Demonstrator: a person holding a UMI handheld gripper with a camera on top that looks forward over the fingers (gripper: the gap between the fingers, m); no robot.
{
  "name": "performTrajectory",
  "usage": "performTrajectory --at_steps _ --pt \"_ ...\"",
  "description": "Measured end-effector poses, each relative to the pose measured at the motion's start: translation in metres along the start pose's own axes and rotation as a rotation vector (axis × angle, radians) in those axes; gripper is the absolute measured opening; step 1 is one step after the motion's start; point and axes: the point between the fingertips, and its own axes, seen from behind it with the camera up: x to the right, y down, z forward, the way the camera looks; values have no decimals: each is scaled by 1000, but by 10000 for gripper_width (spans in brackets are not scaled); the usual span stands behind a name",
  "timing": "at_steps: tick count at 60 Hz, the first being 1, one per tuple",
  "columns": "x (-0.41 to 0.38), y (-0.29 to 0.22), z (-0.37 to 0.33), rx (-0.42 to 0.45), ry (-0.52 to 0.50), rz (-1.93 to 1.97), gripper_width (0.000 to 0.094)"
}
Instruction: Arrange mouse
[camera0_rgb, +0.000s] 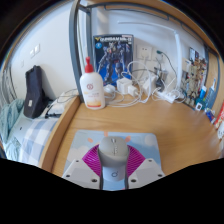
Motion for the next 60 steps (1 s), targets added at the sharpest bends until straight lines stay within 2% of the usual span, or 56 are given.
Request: performTrajectory --at_steps 6,7,10,19,22,24,25,28,45,52,60 --pt "-3 27 11 -36 21 -18 318" --pt "-3 25 11 -20 26 -24 319" --pt "3 27 10 -11 59 -55 367" --pt "1 31 12 -23 46 -24 501" --pt "4 33 9 -44 53 -12 613" --pt "7 30 4 -46 63 -18 761" --pt "9 27 1 -44 67 -26 807" --pt "13 17 -11 -37 80 -43 870" --pt "8 -66 -136 56 60 2 871" --pt "6 -83 -176 102 36 12 866" --pt "20 -97 -199 152 54 48 868"
